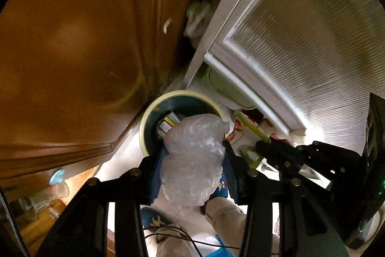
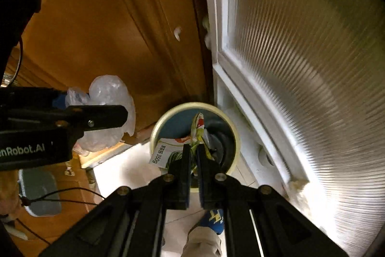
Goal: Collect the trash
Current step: 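Carry the plastic bag and pouch down over the floor bin with both tools, then open the left tool over the bin while the right tool releases the pouch, then raise both tools back toward the foil ball and red wrapper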
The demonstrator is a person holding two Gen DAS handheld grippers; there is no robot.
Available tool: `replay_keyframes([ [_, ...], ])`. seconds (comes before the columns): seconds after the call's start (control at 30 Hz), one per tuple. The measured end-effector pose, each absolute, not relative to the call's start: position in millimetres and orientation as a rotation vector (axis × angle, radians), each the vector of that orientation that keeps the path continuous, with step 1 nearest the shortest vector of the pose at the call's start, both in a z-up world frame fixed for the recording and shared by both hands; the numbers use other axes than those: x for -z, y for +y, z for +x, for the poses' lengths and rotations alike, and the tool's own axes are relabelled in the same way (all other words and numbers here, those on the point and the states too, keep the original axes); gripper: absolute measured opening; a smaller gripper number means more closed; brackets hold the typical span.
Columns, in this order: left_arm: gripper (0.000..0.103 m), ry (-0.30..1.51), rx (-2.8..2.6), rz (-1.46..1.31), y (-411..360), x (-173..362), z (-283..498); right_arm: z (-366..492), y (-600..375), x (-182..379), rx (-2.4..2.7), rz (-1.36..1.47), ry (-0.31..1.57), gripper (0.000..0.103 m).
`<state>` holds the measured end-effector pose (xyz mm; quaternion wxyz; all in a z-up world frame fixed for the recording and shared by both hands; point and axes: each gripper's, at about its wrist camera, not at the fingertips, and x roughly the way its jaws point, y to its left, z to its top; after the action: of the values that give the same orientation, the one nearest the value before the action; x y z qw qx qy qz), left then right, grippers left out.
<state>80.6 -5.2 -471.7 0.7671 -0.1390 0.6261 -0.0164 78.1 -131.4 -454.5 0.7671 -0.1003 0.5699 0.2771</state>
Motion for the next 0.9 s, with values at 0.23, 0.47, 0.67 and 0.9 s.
replay_keyframes([
  [0.23,0.046,1.382,0.063,-0.247,-12,525,100,85,-127,505,-0.58,-0.197,1.257,0.006],
  [0.47,0.063,1.397,0.067,-0.216,-5,535,101,86,-122,522,-0.588,-0.195,1.252,0.007],
  [0.67,0.075,1.387,0.055,-0.195,7,526,91,92,-119,528,-0.606,-0.157,1.279,0.007],
  [0.9,0.08,1.365,0.01,-0.224,20,500,77,94,-114,515,-0.616,-0.165,1.289,0.018],
])
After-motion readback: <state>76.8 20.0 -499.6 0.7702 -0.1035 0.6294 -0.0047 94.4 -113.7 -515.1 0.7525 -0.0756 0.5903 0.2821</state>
